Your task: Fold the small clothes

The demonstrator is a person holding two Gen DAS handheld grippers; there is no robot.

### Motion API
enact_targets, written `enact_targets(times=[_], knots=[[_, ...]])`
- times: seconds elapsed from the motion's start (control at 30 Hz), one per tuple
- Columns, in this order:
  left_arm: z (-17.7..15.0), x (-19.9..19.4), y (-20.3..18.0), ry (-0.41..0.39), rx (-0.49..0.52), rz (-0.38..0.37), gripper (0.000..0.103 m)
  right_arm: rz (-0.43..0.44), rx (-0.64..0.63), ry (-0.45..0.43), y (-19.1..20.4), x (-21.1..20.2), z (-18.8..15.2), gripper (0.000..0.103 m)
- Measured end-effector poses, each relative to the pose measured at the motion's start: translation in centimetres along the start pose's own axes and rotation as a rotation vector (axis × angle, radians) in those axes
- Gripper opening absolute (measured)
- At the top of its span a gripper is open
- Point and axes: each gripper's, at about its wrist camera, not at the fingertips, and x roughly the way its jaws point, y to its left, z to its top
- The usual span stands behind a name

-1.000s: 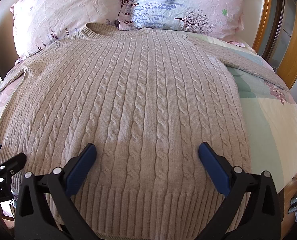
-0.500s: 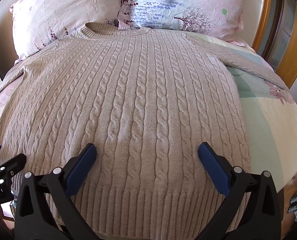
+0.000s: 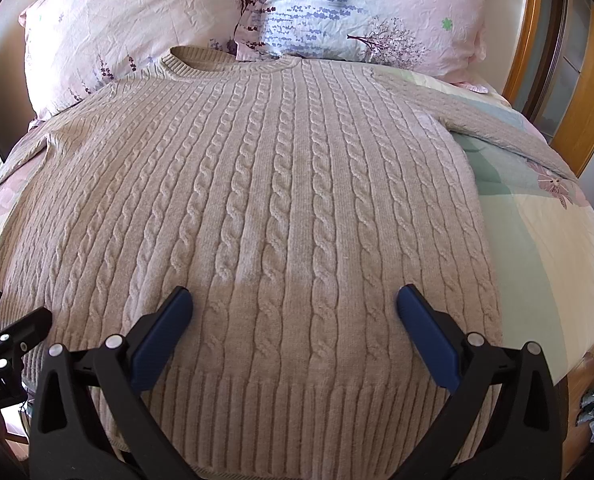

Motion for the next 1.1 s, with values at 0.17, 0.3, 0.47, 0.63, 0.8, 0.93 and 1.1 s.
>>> enact_targets(times=[0.17,0.3,0.47,0.63,0.8,0.93,1.1], knots=[[0.00,0.00,0.00,-0.001,0.000,0.000,0.102,0.000,0.000,0.001,-0.03,0.04,0.01,0.101],[0.00,0.00,0.00,-0.001,0.000,0.000,0.102,0.000,0.000,0.000,0.04,-0.04,-0.01,0.101],[0.00,0.00,0.00,-0.001,0.000,0.000,0.102,-0.001,0.000,0.000,0.01,0.02,-0.02,0.101],[0.02,0.01,-0.01,0.002,0.001,0.002,0.102,-0.002,0.000,0.000,0.05,0.01,-0.01,0.101],[0.31,0.09,-0.09,0.015,0.004,0.000,0.102,-0.003,-0.005,0.020,-0.23,-0.05,0.21,0.101],[0.40,0.09,-0.13,0.012,0.002,0.002,0.102,0.007,-0.019,0.014,-0.22,-0.10,0.29,0.101],[0.27,-0.12,-0.29,-0.029,0.025,0.000,0.102,0.046,-0.058,-0.034,0.05,-0.25,-0.07,0.101]])
